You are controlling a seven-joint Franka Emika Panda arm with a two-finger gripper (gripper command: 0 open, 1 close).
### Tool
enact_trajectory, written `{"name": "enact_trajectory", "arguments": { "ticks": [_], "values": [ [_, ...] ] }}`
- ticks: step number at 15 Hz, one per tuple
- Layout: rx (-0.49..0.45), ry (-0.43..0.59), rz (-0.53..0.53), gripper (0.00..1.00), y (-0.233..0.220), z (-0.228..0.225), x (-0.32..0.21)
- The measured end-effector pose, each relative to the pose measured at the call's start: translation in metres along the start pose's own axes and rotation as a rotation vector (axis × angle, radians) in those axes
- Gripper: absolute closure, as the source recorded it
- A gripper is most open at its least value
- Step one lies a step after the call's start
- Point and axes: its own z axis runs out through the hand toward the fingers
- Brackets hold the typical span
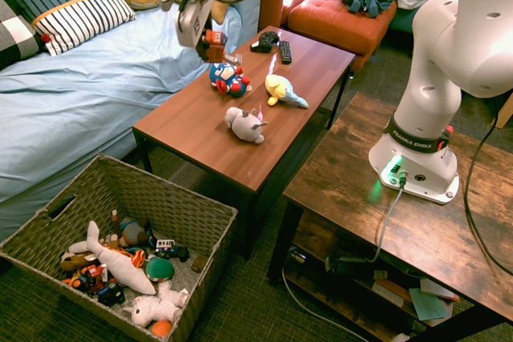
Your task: Put the toy car in the basket
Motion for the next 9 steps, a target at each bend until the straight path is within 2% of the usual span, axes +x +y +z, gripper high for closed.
{"name": "enact_trajectory", "arguments": {
  "ticks": [2, 3, 4, 7, 9],
  "values": [
    [-0.008, 0.004, -0.055, 1.00, -0.101, -0.049, -0.108],
    [-0.010, 0.004, -0.072, 1.00, -0.137, -0.059, -0.144],
    [-0.021, 0.005, -0.082, 0.00, -0.163, -0.057, -0.154],
    [-0.054, -0.009, -0.044, 0.00, -0.184, -0.048, -0.084],
    [-0.054, -0.018, -0.048, 0.00, -0.186, -0.045, -0.082]
  ]
}}
